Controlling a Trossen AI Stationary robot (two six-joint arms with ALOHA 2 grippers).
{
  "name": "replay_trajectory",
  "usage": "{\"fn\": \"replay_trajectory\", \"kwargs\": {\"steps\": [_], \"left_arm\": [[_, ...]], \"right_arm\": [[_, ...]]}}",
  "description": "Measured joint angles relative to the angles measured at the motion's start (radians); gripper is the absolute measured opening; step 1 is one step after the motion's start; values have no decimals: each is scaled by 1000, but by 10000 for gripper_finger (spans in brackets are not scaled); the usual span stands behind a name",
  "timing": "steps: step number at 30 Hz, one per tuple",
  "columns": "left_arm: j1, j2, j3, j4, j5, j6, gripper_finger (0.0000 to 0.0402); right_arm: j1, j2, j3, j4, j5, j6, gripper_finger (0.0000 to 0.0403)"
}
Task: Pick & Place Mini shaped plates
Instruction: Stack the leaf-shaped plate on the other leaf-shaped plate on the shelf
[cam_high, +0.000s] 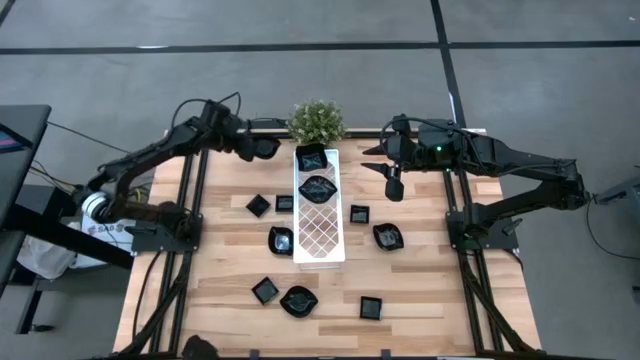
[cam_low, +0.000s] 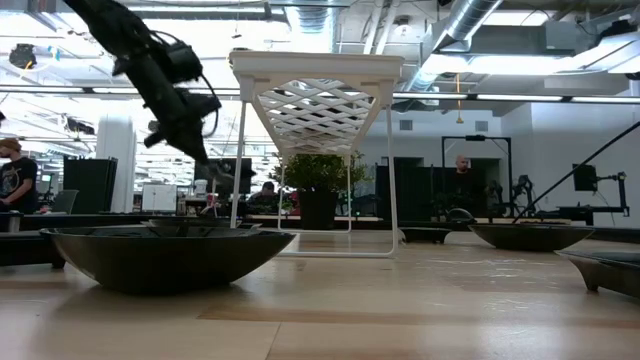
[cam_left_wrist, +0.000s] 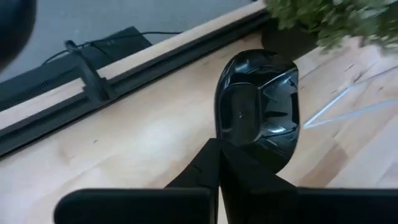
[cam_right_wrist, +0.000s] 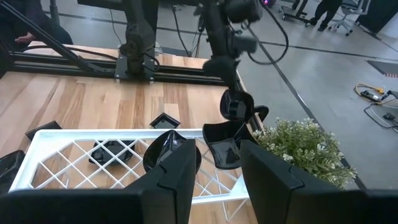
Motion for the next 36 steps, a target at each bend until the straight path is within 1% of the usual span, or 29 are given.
{"fn": "replay_trajectory", "kwargs": {"steps": [5,9,12,16,22,28,31,34,36], "left_arm": [[-2,-140,0,-22,1,-60,3],[-17,-263,0,-24,32,-125,2],[-61,-337,0,-25,56,-183,2],[-167,-397,0,-26,60,-264,2],[-349,-407,0,-3,53,-358,2],[-454,-404,17,39,21,-410,2],[-499,-386,50,45,18,-421,2],[-547,-351,87,44,18,-430,2],[-590,-322,103,44,19,-428,2]], "right_arm": [[0,0,0,0,0,0,121],[0,0,0,0,1,0,122],[-1,0,0,0,1,1,123],[-3,0,0,0,4,39,123],[-3,0,0,0,4,146,123],[3,0,0,0,7,227,123],[13,3,0,1,41,261,123],[22,15,1,6,100,312,123],[22,28,2,13,117,326,123]]}}
